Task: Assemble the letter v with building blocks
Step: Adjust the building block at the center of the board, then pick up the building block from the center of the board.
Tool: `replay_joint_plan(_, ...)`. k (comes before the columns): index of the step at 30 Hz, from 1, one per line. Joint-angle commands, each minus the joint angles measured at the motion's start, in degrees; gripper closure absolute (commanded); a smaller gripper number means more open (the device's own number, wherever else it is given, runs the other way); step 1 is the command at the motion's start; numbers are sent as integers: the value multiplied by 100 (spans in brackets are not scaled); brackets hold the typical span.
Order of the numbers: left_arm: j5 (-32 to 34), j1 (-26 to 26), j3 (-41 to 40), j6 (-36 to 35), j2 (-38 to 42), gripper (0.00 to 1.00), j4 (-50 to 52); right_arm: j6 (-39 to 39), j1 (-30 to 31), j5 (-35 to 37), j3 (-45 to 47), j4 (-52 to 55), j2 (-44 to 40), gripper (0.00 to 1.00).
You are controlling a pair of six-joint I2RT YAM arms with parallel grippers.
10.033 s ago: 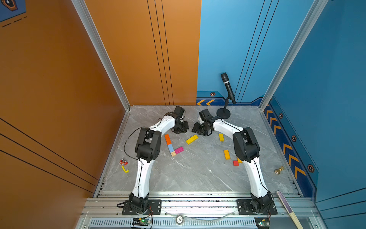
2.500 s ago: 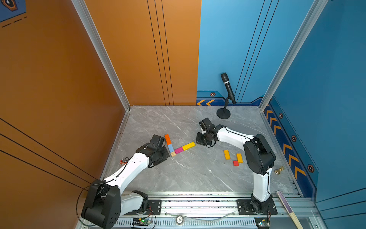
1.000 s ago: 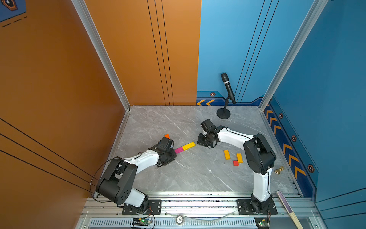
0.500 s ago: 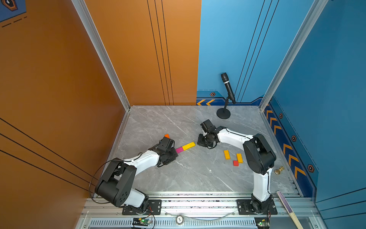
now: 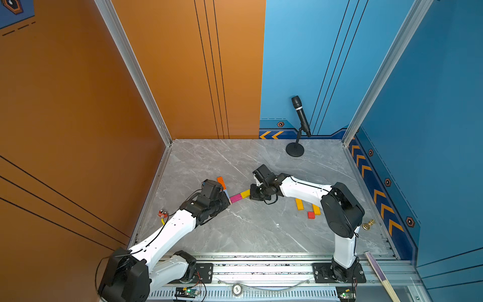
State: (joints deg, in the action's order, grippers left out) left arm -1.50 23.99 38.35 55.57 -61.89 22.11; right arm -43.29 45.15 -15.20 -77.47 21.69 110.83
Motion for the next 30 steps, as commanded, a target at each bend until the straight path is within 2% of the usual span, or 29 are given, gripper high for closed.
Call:
replay_joint_plan(1,122,-369,10,-253,-10,100,801,167,206,-245,-200,-100,229,100)
replay_joint_plan(8,-37,-589,24,-446,-452,100,872,215,373,-484,-515,-95,438,100)
replay_joint_plan(11,-10,-589,163,-506,-504,100,850,280,168,-493,-456,-60,249,100)
replay_joint_plan(14,71,-568,550,-652,-555,100,799,388,-299,-492,-354,61,-116,100)
replay_joint_plan(17,197,-478,1315,-976,-840,100,797,664,-988,-427,-360,321,-579,100)
replay_joint_plan(22,98,-272,3007,-1542,-1865,100,799,1132,-2008,-337,-519,977,-1126,100)
replay_joint_plan(26,-108,-59,4333,-1877,-2943,100,927,1344,-2699,-326,-407,1194,-1430,94)
replay_joint_plan(30,-282,65,5444,-2038,-3961,100,1227,1467,-3112,-228,-237,1265,-1552,88)
